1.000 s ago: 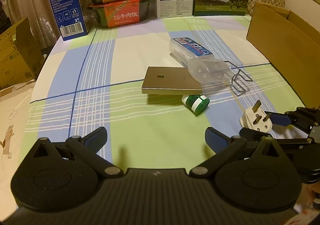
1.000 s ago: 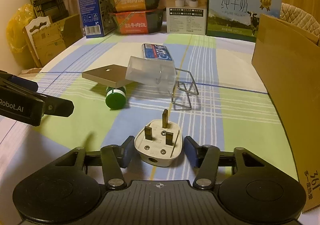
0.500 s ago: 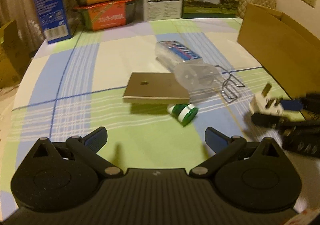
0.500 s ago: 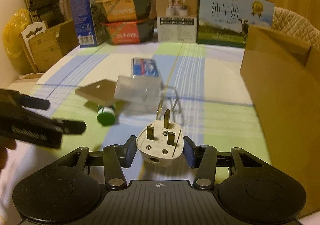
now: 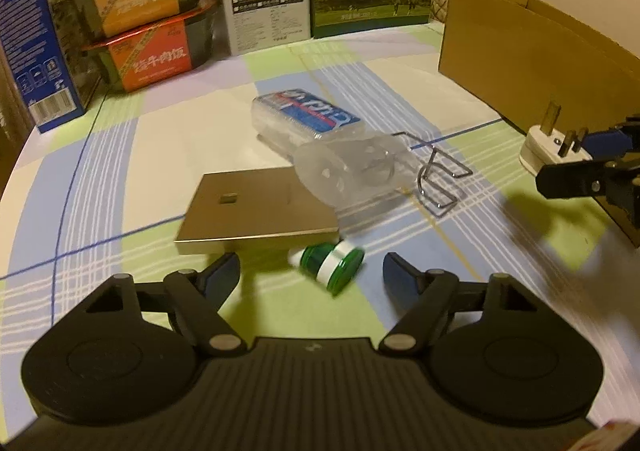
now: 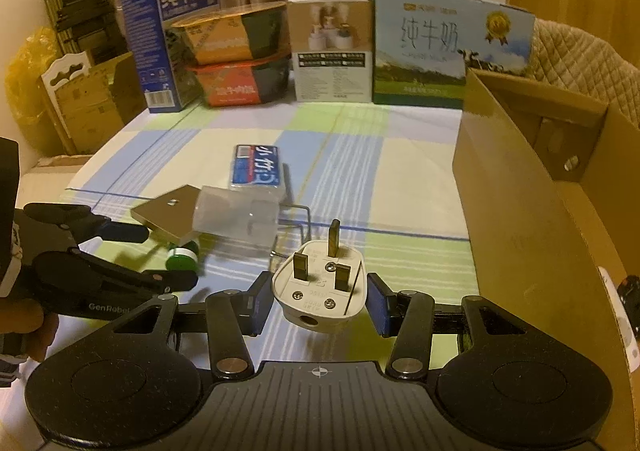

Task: Organize rigid objects
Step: 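Grasp the green-and-white spool with the left gripper while the right gripper holds the plug, then carry the spool and plug with both grippers over the cardboard box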

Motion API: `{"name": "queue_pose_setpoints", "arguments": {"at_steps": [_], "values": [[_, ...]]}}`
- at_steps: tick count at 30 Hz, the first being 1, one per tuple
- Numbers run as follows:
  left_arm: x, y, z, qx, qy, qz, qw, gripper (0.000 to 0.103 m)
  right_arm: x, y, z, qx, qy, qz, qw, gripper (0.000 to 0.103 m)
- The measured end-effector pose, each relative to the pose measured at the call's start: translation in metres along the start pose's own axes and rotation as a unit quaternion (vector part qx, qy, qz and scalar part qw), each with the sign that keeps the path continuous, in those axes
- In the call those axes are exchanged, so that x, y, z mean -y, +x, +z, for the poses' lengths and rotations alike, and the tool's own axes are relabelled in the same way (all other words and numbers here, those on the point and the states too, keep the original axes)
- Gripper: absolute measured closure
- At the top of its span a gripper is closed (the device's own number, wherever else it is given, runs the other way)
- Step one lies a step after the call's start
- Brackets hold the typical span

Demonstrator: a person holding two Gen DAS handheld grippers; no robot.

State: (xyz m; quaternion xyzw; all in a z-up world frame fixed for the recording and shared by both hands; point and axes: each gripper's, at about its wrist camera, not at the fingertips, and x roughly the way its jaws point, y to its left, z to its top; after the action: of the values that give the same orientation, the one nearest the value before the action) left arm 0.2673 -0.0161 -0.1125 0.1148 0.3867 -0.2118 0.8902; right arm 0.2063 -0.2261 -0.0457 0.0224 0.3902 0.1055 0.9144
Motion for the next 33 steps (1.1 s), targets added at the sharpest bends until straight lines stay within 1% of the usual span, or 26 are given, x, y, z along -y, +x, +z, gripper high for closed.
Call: {"name": "queue_pose_setpoints", "arguments": {"at_steps": [2, 4, 5, 6, 7, 8, 11, 12, 13, 16, 18, 21, 25, 28, 31, 33], "values": [[0.001, 0.004, 0.002, 0.005, 0.005, -0.003, 1.0000, 0.030, 0.005, 0.001, 0.000, -0.001, 0.009, 0.000, 1.000, 0.057], [0.003, 0.007, 0.004, 0.007, 0.006, -0.009, 0.9999, 0.039, 0.010, 0.001, 0.002, 0.000, 0.018, 0.000, 1.000, 0.057], [0.004, 0.009, 0.005, 0.005, 0.006, -0.011, 0.9999, 0.041, 0.011, 0.001, 0.003, 0.001, 0.021, 0.000, 1.000, 0.057], [0.005, 0.010, 0.005, 0.000, 0.009, -0.015, 0.9999, 0.047, 0.012, 0.001, 0.003, 0.001, 0.023, 0.000, 1.000, 0.057], [0.008, 0.011, 0.005, -0.007, 0.014, -0.014, 0.9998, 0.052, 0.013, 0.001, 0.003, 0.000, 0.024, 0.001, 1.000, 0.057], [0.009, 0.011, 0.004, -0.011, 0.019, -0.011, 0.9997, 0.053, 0.013, 0.001, 0.003, 0.000, 0.025, 0.001, 1.000, 0.057], [0.010, 0.006, -0.001, -0.012, 0.022, -0.012, 0.9996, 0.064, 0.013, 0.001, 0.003, -0.002, 0.026, 0.003, 1.000, 0.057], [0.011, 0.004, -0.002, -0.015, 0.021, -0.010, 0.9996, 0.072, 0.013, 0.000, 0.003, -0.002, 0.026, 0.003, 1.000, 0.057], [0.011, 0.001, -0.004, -0.016, 0.019, -0.007, 0.9997, 0.076, 0.013, 0.000, 0.003, -0.003, 0.027, 0.004, 1.000, 0.057], [0.012, -0.007, -0.009, -0.022, 0.009, 0.000, 0.9997, 0.076, 0.012, -0.001, 0.002, -0.003, 0.028, 0.008, 1.000, 0.057], [0.013, -0.012, -0.013, -0.025, -0.007, 0.004, 0.9997, 0.076, 0.010, -0.002, 0.001, -0.004, 0.027, 0.008, 1.000, 0.057], [0.020, -0.024, -0.018, -0.033, -0.025, 0.001, 0.9991, 0.076, 0.009, -0.007, -0.002, -0.004, 0.025, 0.009, 1.000, 0.057], [0.036, -0.042, -0.028, -0.044, -0.027, 0.009, 0.9986, 0.076, 0.006, -0.015, -0.009, -0.007, 0.022, 0.011, 1.000, 0.057], [0.048, -0.056, -0.038, -0.042, -0.027, 0.018, 0.9986, 0.076, 0.005, -0.024, -0.016, -0.010, 0.022, 0.012, 1.000, 0.057], [0.054, -0.062, -0.044, -0.035, -0.025, 0.021, 0.9988, 0.076, 0.006, -0.031, -0.024, -0.015, 0.028, 0.014, 0.999, 0.057], [0.054, -0.059, -0.047, -0.037, -0.022, 0.023, 0.9988, 0.076, 0.006, -0.033, -0.026, -0.016, 0.031, 0.015, 0.999, 0.057]]}}
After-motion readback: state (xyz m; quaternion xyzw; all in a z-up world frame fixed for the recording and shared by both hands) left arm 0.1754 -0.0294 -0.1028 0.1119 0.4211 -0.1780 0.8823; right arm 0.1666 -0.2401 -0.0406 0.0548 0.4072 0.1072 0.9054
